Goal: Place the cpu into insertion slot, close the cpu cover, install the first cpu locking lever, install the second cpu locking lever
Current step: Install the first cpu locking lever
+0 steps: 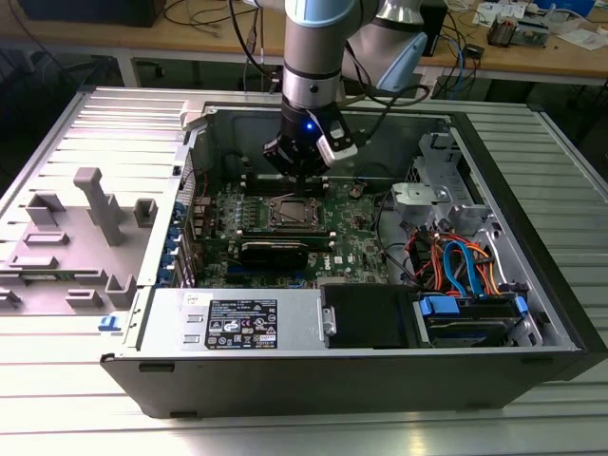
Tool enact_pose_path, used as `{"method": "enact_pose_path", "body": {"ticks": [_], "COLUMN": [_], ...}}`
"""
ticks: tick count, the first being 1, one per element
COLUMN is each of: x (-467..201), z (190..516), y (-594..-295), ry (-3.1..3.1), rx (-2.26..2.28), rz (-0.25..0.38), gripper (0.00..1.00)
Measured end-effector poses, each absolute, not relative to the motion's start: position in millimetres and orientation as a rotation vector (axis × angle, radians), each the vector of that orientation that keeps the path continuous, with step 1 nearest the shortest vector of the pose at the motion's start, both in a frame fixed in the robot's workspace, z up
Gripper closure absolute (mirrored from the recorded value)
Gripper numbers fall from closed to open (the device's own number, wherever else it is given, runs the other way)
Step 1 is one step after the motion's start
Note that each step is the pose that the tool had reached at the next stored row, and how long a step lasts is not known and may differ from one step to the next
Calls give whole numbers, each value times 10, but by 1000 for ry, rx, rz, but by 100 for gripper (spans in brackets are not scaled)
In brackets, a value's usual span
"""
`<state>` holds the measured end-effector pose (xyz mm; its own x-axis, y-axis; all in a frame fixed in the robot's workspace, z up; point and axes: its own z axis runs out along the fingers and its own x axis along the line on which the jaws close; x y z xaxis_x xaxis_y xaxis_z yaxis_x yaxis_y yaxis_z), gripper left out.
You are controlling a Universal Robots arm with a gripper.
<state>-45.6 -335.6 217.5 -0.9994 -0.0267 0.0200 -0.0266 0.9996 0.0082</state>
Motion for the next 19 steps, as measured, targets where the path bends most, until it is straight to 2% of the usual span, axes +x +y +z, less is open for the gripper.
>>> {"method": "enact_pose_path", "body": {"ticks": [19], "x": [-427], "z": [2095], "y": [-3356], "ry": [-3125], "rx": [28], "rz": [-12], "gripper": [89]}}
